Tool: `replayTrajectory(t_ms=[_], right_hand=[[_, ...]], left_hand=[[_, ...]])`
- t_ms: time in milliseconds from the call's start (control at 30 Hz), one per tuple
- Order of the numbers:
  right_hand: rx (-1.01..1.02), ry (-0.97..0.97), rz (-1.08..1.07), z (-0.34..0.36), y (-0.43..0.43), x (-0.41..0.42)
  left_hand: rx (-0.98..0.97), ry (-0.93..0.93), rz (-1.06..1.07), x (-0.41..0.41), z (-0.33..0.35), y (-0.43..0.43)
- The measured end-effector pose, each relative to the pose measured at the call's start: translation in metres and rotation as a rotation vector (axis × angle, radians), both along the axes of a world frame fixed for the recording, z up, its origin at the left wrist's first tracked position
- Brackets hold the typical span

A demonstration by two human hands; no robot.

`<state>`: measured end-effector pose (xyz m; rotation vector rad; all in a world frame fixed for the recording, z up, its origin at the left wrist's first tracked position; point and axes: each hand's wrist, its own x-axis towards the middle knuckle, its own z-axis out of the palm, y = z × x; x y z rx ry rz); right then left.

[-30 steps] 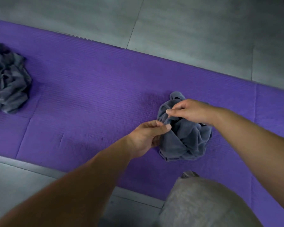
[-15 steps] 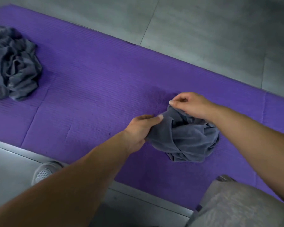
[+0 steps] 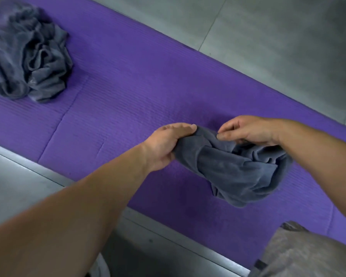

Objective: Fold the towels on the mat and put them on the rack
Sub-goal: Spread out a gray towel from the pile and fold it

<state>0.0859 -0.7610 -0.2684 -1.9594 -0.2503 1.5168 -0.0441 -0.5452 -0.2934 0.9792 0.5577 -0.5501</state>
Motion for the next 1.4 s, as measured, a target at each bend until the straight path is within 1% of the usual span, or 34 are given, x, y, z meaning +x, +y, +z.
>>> replayTrajectory(t_ms=[67, 133, 200, 267, 333, 367, 433, 500, 600, 633, 667, 700, 767, 800, 833, 867, 933, 1000, 1033, 1100, 1167, 1200, 1267, 1333, 1367, 1400], right_hand=[[-0.038, -0.005, 0.095, 0.005, 0.004, 0.004], [-0.045, -0.050, 0.163, 0.010, 0.011, 0.006], [-0.021, -0.144, 0.107, 0.013, 0.021, 0.006], [0.003, -0.289, -0.033, 0.015, 0.032, 0.007], [0.027, -0.430, -0.130, 0.018, 0.045, 0.008], [0.025, -0.508, -0.133, 0.019, 0.053, 0.008], [0.007, -0.682, -0.071, 0.023, 0.069, 0.010], [-0.009, -0.826, -0.050, 0.024, 0.085, 0.015], [-0.007, -0.960, -0.158, 0.025, 0.104, 0.034], [0.017, -0.960, -0.196, 0.023, 0.109, 0.040], [0.043, -0.946, -0.217, 0.018, 0.115, 0.046], [0.054, -0.926, -0.220, 0.011, 0.119, 0.049], [-0.005, -0.895, -0.213, -0.009, 0.124, 0.051], [-0.056, -0.867, -0.229, -0.022, 0.124, 0.051], [-0.106, -0.824, -0.262, -0.035, 0.123, 0.049], [-0.147, -0.766, -0.303, -0.047, 0.123, 0.045], [-0.214, -0.675, -0.354, -0.064, 0.124, 0.037], [-0.320, -0.715, -0.318, -0.073, 0.126, 0.034], [-0.376, -0.755, -0.305, -0.075, 0.129, 0.034], [-0.459, -0.787, -0.305, -0.075, 0.134, 0.036], [-0.502, -0.750, -0.313, -0.075, 0.138, 0.039], [-0.498, -0.719, -0.321, -0.075, 0.138, 0.041], [-0.465, -0.682, -0.352, -0.075, 0.138, 0.041], [-0.441, -0.729, -0.407, -0.076, 0.138, 0.043], [-0.423, -0.781, -0.433, -0.076, 0.139, 0.045], [-0.395, -0.826, -0.450, -0.074, 0.141, 0.047]], left_hand=[[0.052, -0.040, -0.081, 0.003, 0.009, 0.018], [0.121, -0.075, -0.185, 0.010, 0.018, 0.037], [0.206, -0.110, -0.300, 0.015, 0.028, 0.058], [0.268, -0.113, -0.441, 0.016, 0.040, 0.080], [0.271, -0.077, -0.596, 0.012, 0.049, 0.101], [0.269, -0.052, -0.660, 0.009, 0.051, 0.111], [0.312, -0.014, -0.744, -0.001, 0.051, 0.129], [0.416, -0.040, -0.789, -0.013, 0.043, 0.140], [0.663, -0.148, -0.855, -0.028, 0.017, 0.155], [0.729, -0.165, -0.816, -0.034, 0.004, 0.160], [0.764, -0.166, -0.719, -0.040, -0.008, 0.164], [0.734, -0.128, -0.560, -0.046, -0.021, 0.167], [0.595, 0.006, -0.216, -0.059, -0.040, 0.167], [0.583, 0.073, -0.113, -0.066, -0.047, 0.164], [0.640, 0.114, -0.077, -0.075, -0.054, 0.162], [0.717, 0.143, -0.088, -0.082, -0.060, 0.159], [0.852, 0.177, -0.165, -0.094, -0.062, 0.154], [0.927, 0.206, -0.267, -0.099, -0.059, 0.153], [0.925, 0.218, -0.316, -0.100, -0.057, 0.152], [0.850, 0.259, -0.354, -0.102, -0.054, 0.148], [0.749, 0.327, -0.279, -0.105, -0.056, 0.145], [0.679, 0.371, -0.207, -0.105, -0.057, 0.145], [0.466, 0.442, -0.014, -0.107, -0.055, 0.144], [0.227, 0.461, 0.220, -0.111, -0.051, 0.144], [0.144, 0.441, 0.326, -0.112, -0.048, 0.144], [0.105, 0.416, 0.421, -0.113, -0.047, 0.146]])
